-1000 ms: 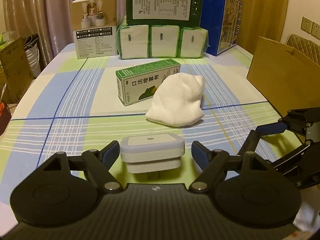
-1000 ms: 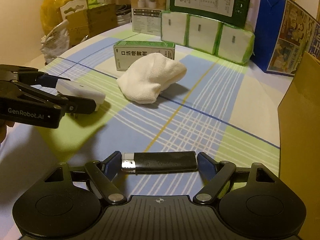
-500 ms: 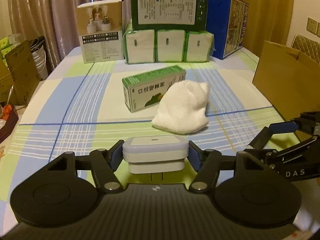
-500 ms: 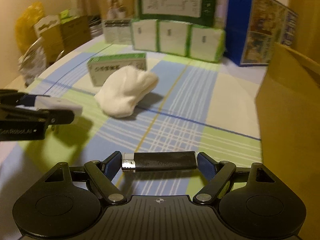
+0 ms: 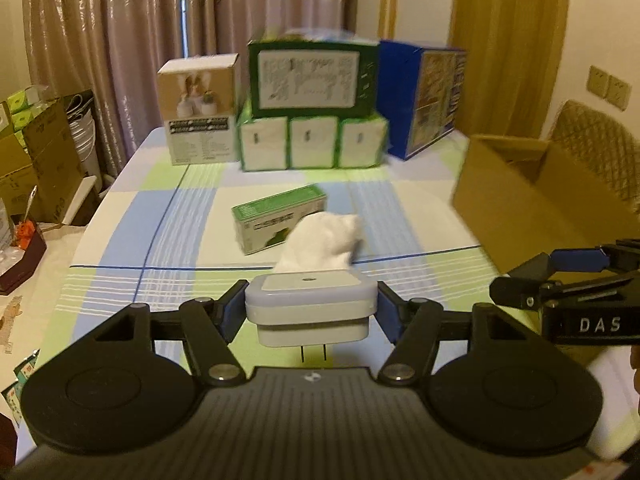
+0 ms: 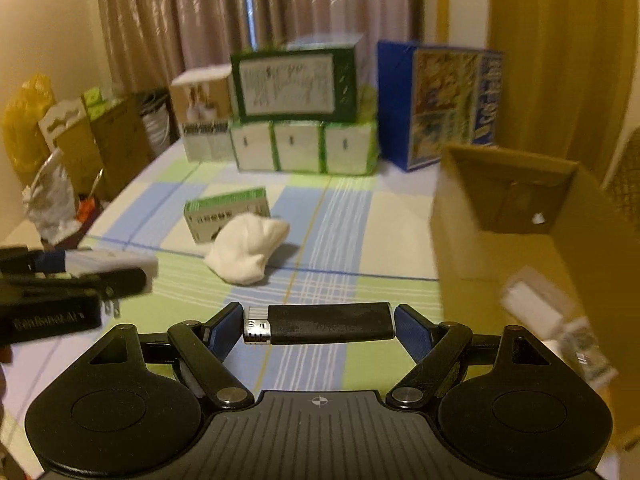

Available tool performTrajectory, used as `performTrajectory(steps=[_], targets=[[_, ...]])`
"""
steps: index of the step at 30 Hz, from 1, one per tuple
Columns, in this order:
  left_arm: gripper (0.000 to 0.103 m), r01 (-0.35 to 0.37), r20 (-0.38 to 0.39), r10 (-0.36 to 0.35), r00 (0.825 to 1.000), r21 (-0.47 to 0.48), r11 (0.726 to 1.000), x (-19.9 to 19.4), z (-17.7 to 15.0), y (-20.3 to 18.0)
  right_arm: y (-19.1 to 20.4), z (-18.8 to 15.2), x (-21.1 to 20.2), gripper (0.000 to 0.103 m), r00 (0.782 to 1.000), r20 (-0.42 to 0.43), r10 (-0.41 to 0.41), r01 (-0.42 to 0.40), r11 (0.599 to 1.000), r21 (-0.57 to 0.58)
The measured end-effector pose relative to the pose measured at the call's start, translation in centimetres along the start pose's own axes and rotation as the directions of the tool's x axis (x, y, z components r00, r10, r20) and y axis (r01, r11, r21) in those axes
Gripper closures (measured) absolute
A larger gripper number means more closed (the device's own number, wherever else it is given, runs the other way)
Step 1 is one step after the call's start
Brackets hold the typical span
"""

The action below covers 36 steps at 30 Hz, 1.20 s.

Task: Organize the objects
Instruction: 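Carry the adapter and lighter with both tools over the cardboard box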

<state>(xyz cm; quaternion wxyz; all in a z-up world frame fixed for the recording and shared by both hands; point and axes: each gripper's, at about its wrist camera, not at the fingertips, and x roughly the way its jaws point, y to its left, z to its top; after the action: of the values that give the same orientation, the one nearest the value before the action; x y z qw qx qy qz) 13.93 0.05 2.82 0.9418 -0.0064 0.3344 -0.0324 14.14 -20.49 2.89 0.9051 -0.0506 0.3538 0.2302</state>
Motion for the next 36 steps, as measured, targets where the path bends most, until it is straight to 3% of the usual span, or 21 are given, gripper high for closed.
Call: performTrajectory(steps=[8, 17, 29, 36], targets=[[0.042, 0.079, 0.011, -0.079, 0.997, 0.050, 0.996, -4.7, -0.5, -5.4, -2.6, -0.1, -7.3, 0.024, 0.996, 0.039, -0.077, 0.075, 0.996, 0.043], [0.042, 0.176, 0.008, -0.178, 0.984, 0.081, 0.981, -7.2, 0.4, -11.5, -7.8, -1.2, -12.5, 0.024, 0.982, 0.069, -0.174, 0.166, 0.981, 0.104], [0.042, 0.250, -0.009, -0.252, 0.968, 0.161, 0.955, -7.5, 1.3, -18.5, -13.6, -1.9, -15.6, 0.024, 0.970, 0.076, -0.232, 0.215, 0.959, 0.187], [0.042, 0.257, -0.012, -0.259, 0.966, 0.190, 0.948, -7.3, 1.8, -20.5, -15.3, -1.8, -15.9, 0.024, 0.970, 0.080, -0.228, 0.206, 0.954, 0.219]])
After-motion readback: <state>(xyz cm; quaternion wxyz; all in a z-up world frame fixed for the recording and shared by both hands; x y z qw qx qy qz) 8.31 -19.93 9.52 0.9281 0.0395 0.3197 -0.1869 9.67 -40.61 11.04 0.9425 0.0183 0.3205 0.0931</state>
